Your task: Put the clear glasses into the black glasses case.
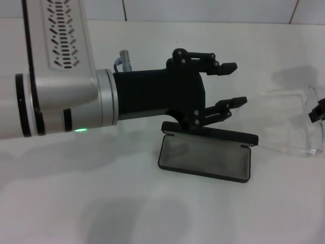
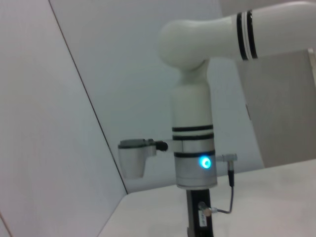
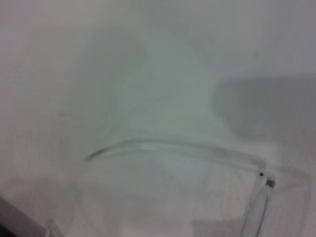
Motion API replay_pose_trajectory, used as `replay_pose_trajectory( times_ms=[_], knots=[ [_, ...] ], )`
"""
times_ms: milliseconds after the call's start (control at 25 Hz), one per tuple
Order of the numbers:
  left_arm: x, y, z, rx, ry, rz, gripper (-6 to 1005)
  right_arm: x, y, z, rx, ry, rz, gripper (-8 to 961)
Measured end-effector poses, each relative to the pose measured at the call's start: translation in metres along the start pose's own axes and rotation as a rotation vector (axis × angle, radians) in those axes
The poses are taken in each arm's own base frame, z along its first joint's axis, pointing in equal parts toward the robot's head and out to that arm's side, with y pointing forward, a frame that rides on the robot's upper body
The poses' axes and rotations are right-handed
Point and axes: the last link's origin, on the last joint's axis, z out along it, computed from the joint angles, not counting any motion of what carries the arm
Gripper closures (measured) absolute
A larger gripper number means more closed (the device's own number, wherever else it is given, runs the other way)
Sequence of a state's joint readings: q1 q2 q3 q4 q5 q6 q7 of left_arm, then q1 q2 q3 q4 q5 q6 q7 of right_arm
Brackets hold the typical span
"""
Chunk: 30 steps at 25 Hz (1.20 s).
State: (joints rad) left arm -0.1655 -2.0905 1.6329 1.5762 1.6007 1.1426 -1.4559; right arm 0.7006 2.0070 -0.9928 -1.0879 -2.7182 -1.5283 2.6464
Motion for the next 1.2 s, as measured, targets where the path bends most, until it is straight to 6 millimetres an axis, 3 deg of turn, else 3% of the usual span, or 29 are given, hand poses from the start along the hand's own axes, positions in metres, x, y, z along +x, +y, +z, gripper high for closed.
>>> replay_pose_trajectory(
  times_ms=[280, 520, 760, 880, 1040, 1200],
  knots=[
    [-0.001, -0.002, -0.002, 0.005, 0.014, -0.007, 515, 0.002, 0.001, 0.002, -0.004, 0.019, -0.001, 777],
    [-0.002, -0.001, -0.003, 0.007, 0.012, -0.015, 515, 0.004, 0.001, 0.002, 0.000, 0.027, -0.003, 792],
    [-0.003, 0.000, -0.004, 0.010, 0.010, -0.025, 516, 0.011, -0.011, -0.003, 0.050, 0.020, 0.013, 887],
    [-0.003, 0.001, -0.005, 0.006, 0.011, -0.027, 516, 0.013, -0.023, -0.019, 0.105, -0.050, 0.024, 891],
    [-0.003, 0.000, -0.006, 0.011, 0.012, -0.029, 516, 0.013, -0.038, -0.062, 0.168, -0.227, 0.035, 893],
    [0.003, -0.007, -0.012, 0.045, 0.058, -0.057, 515, 0.018, -0.029, -0.096, 0.090, -0.425, -0.073, 895]
  ],
)
